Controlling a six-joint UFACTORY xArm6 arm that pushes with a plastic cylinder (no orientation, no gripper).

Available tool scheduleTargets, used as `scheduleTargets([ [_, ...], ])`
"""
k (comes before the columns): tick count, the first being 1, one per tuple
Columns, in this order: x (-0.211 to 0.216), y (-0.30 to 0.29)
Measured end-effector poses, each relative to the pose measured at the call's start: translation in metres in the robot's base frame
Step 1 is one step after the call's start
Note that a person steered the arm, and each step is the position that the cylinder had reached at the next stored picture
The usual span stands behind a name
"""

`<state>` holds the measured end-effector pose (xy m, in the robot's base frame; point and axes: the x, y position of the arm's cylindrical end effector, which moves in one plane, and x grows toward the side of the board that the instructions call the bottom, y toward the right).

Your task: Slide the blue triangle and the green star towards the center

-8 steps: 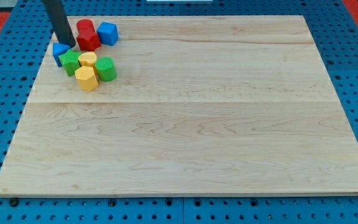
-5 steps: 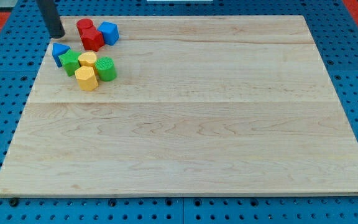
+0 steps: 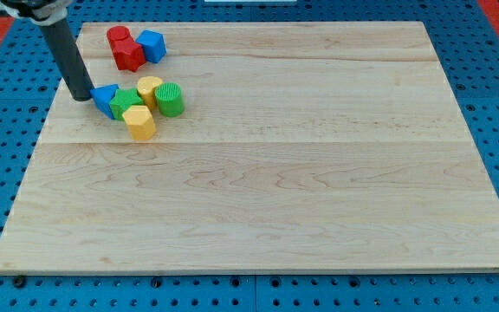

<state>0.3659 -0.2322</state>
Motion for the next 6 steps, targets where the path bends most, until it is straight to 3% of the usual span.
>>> scheduleTargets([
  [4, -0.011, 0.053],
  [6, 0.010, 0.122],
])
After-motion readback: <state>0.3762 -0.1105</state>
